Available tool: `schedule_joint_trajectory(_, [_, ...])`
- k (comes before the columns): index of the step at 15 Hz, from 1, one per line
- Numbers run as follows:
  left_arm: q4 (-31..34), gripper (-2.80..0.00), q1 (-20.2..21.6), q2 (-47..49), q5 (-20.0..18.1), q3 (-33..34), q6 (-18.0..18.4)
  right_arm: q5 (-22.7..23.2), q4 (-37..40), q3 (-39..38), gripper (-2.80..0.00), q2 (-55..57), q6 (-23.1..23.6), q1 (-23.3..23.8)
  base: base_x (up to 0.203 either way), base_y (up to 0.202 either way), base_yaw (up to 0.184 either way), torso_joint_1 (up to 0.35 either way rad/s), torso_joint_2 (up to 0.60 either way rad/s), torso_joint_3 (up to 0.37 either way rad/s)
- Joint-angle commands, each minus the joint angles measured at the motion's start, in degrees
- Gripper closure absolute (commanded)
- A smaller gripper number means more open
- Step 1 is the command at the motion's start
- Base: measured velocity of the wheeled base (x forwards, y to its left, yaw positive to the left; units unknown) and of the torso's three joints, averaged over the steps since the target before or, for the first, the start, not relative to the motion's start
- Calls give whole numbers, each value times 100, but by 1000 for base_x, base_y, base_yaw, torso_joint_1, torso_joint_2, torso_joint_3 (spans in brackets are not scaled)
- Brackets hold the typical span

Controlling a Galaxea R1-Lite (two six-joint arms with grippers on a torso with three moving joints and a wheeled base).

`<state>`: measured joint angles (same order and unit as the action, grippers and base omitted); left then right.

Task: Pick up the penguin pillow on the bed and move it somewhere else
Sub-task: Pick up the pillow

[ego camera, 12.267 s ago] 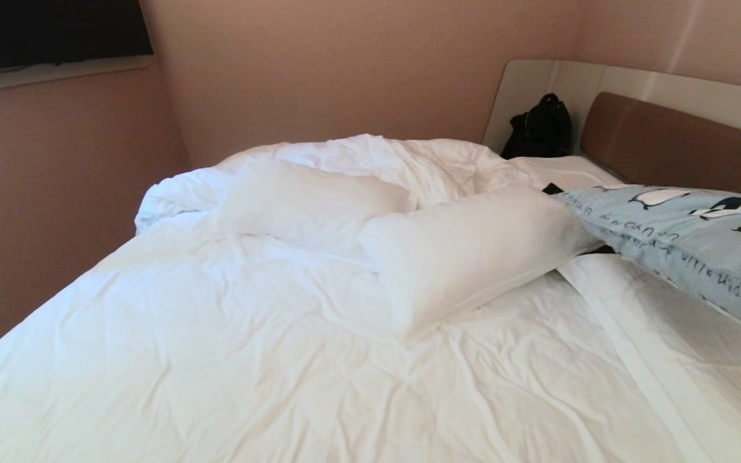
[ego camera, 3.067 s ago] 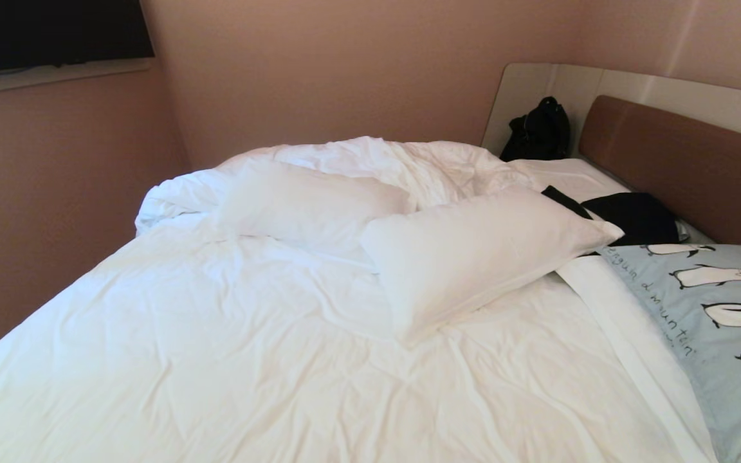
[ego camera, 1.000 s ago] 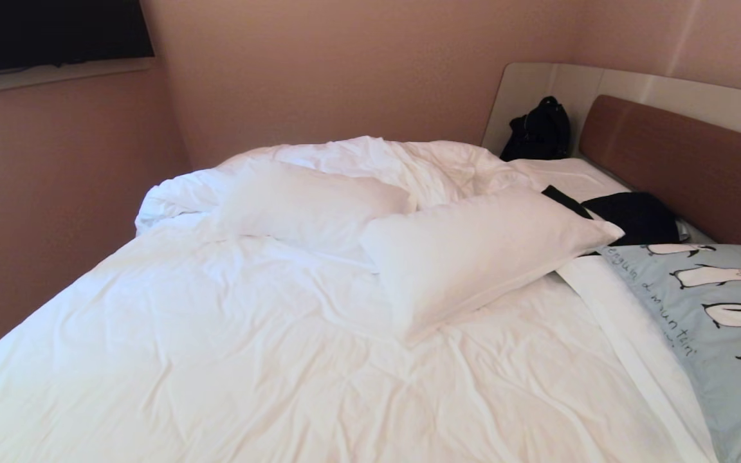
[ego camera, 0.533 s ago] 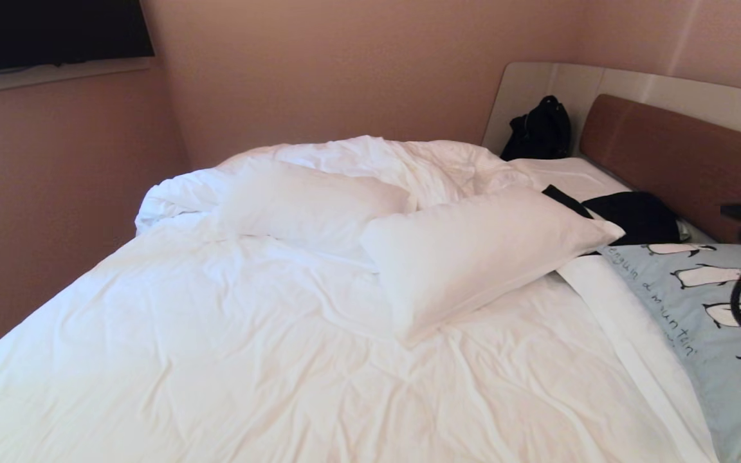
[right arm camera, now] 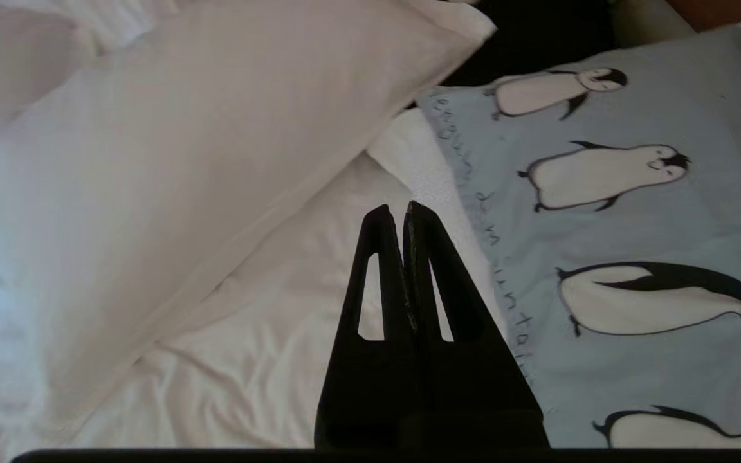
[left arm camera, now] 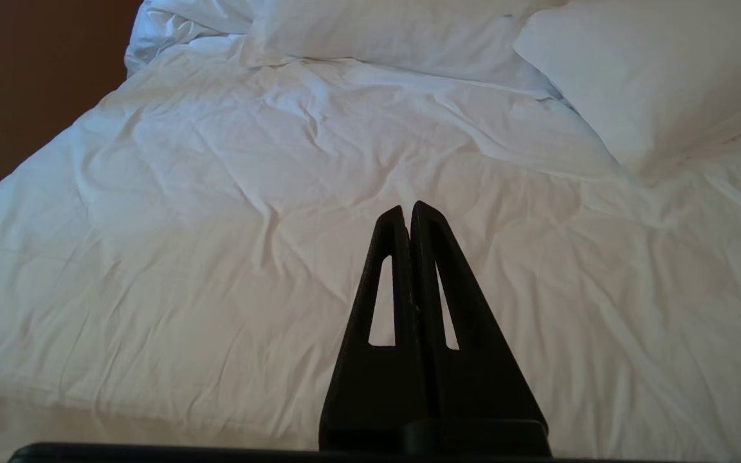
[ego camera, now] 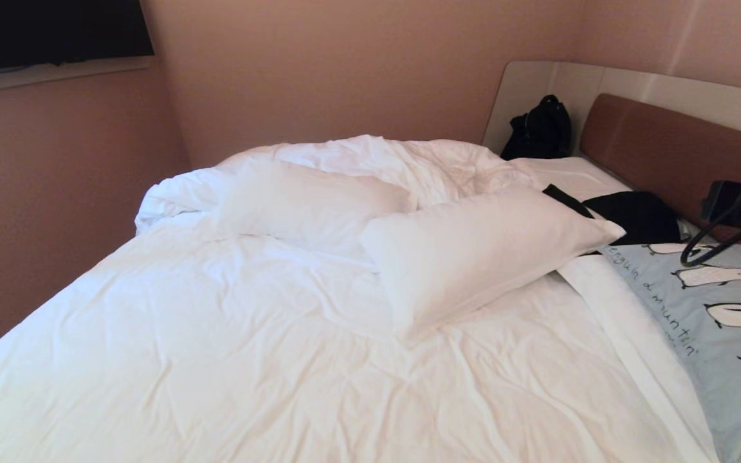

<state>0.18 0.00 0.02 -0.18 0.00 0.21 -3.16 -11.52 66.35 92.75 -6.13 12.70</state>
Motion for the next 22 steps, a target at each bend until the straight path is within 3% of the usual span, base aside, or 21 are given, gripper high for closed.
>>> schedule_joint_trajectory(1, [-1, 0, 0, -2, 1, 0, -3, 12, -10, 260, 0, 550, -14, 296, 0, 0, 0, 0, 0, 0])
schedule_joint_trajectory(6, [-1, 0, 0, -2, 1, 0, -3, 83, -448, 670, 0, 1455, 30, 947, 0, 0, 0, 0, 0, 0])
schedule_joint_trajectory(10, [-1, 0, 0, -2, 1, 0, -3, 525, -803, 751, 0, 1764, 60, 1302, 0, 0, 0, 0, 0, 0])
schedule_joint_trajectory(15, [-1, 0, 0, -2, 1, 0, -3, 558, -808, 993, 0, 2112, 82, 1670, 0, 0, 0, 0, 0, 0])
schedule_joint_trajectory(18, [-1, 0, 0, -2, 1, 0, -3, 596, -814, 986, 0, 2159, 322, 1890, 0, 0, 0, 0, 0, 0])
schedule_joint_trajectory(22, [-1, 0, 0, -2, 1, 0, -3, 1224, -797, 1093, 0, 2322, 546, 2535, 0, 0, 0, 0, 0, 0])
